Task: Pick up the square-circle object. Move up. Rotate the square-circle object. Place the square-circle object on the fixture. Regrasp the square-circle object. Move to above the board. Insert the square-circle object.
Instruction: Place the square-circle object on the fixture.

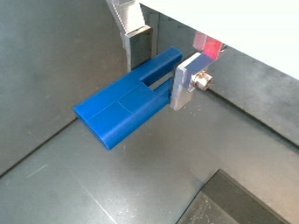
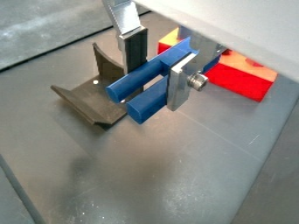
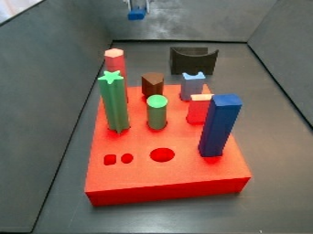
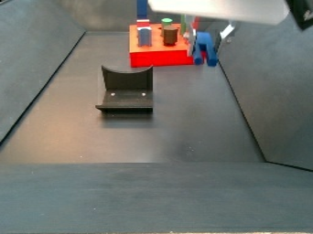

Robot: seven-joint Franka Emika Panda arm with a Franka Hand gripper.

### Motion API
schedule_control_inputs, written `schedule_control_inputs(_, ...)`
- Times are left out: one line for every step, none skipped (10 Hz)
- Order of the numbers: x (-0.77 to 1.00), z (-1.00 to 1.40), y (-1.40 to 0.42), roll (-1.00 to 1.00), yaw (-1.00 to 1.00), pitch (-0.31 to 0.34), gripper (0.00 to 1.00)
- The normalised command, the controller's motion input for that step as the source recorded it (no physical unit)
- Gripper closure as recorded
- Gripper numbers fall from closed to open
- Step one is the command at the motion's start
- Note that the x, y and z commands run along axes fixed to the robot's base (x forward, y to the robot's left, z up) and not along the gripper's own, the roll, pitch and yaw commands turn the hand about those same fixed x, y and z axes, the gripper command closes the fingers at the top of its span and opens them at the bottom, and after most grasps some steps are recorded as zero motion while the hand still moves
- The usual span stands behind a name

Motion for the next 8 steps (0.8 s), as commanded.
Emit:
schedule_control_inputs(-0.01, 0.47, 0.0, 0.14, 0.04, 0.135, 1.0)
schedule_control_inputs(-0.01, 0.37, 0.0, 0.14, 0.04, 0.139, 1.0)
schedule_control_inputs(0.0, 0.27, 0.0, 0.13, 0.04, 0.142, 1.0)
schedule_control_inputs(1.0, 0.16, -0.79, 0.23, -0.04, 0.554, 1.0)
schedule_control_inputs(1.0, 0.11, -0.78, 0.23, -0.03, 0.547, 1.0)
schedule_control_inputs(1.0, 0.1, -0.74, 0.24, -0.01, 0.502, 1.0)
schedule_control_inputs(1.0, 0.09, -0.58, 0.16, 0.0, 0.336, 1.0)
schedule_control_inputs(1.0, 0.08, -0.52, 0.13, 0.01, 0.282, 1.0)
